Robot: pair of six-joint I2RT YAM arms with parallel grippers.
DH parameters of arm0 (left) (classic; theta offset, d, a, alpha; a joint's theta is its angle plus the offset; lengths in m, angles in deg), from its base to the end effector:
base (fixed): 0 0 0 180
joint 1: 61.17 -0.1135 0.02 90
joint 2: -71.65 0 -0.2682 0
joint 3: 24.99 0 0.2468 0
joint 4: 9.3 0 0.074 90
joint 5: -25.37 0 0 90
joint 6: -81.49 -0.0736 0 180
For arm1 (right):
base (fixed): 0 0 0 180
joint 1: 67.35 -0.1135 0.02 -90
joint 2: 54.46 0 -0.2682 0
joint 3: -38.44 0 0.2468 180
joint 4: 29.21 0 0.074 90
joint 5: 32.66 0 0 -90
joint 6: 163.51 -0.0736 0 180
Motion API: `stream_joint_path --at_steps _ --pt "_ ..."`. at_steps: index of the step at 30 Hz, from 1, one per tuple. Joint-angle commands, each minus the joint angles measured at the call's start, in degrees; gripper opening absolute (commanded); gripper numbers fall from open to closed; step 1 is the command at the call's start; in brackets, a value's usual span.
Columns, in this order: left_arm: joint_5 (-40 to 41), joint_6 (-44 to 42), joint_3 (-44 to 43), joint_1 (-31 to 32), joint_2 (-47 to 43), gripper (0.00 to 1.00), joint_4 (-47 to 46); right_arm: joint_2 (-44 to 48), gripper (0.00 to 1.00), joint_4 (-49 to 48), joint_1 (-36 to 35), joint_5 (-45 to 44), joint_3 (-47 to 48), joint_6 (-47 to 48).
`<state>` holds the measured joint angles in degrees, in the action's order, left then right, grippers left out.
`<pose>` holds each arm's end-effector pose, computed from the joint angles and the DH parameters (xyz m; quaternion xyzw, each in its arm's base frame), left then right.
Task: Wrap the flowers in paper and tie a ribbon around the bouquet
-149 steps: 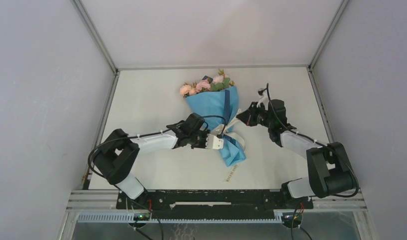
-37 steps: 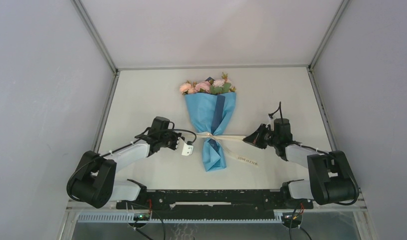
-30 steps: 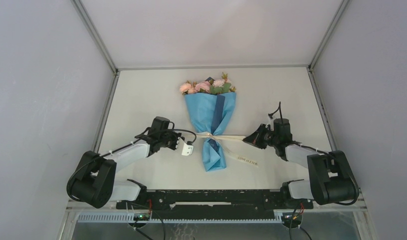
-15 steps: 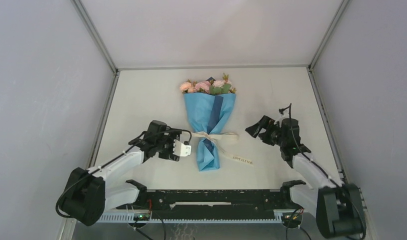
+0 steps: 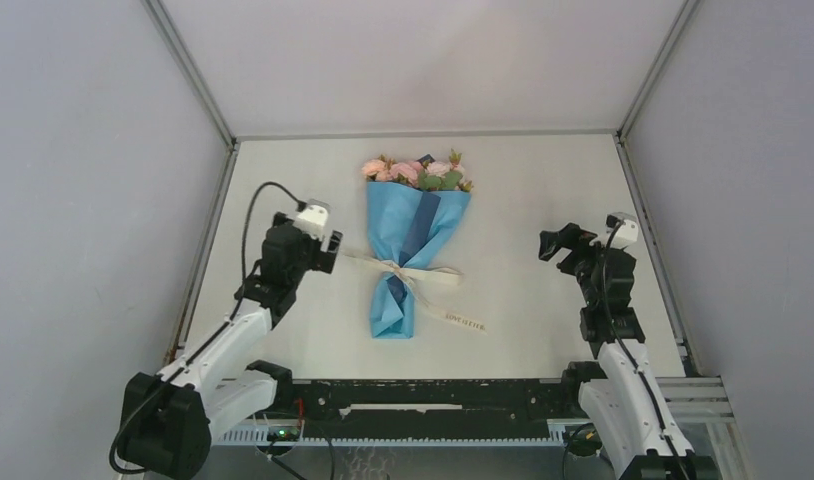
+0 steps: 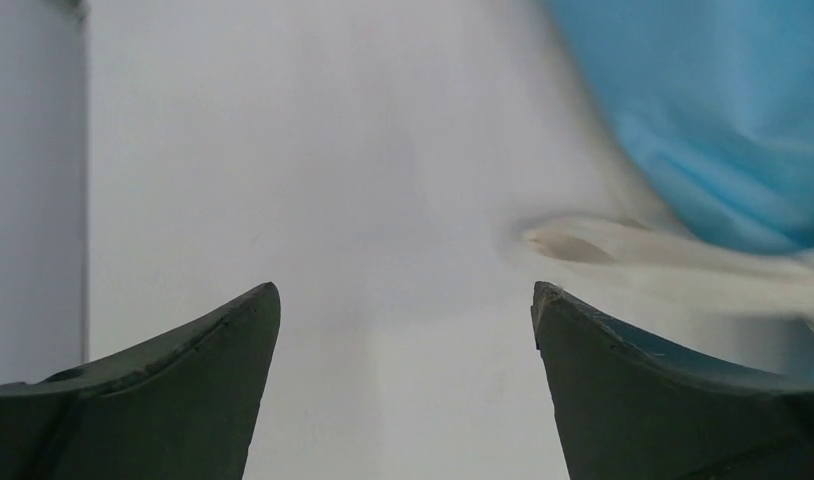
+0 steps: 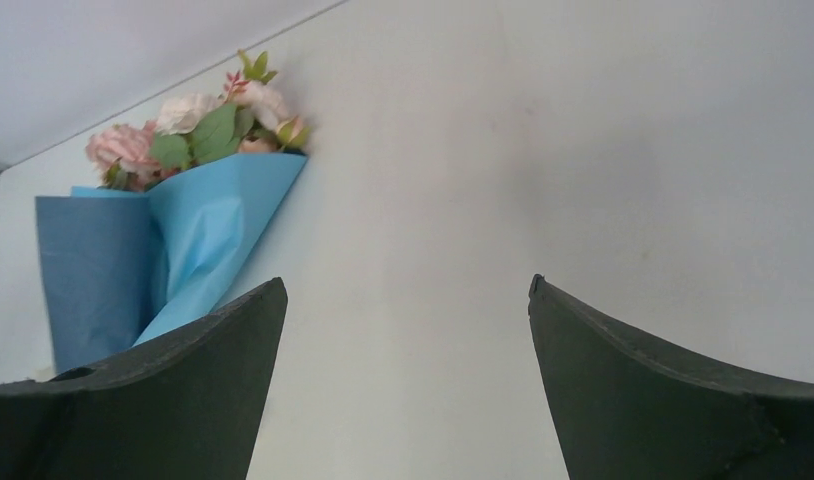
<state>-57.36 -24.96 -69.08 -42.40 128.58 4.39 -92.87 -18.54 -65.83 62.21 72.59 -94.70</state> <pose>0.2357 -0.0703 0.2177 0.2250 0.8191 0.0433 0.5259 0.1984 0.0010 0.2238 0.1306 0.7819 0.1372 0.5940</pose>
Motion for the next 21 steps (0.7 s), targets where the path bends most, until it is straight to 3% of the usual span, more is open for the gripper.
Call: stream_joint_path --at_steps 1,7,21 --pt "12.1 16.8 3.6 -7.7 -1.8 1.00 -8.0 1.5 1.00 -4.6 0.1 -7.8 -2.5 3.6" --pt "10.7 18.5 9.0 -14.5 -4.8 1.00 -13.7 3.0 1.00 -6.6 0.2 -11.0 -5.6 3.8" --pt "6.6 18.9 20.0 -20.3 -12.2 1.00 -23.5 2.1 1.00 -8.9 0.2 -11.0 -7.0 4.7"
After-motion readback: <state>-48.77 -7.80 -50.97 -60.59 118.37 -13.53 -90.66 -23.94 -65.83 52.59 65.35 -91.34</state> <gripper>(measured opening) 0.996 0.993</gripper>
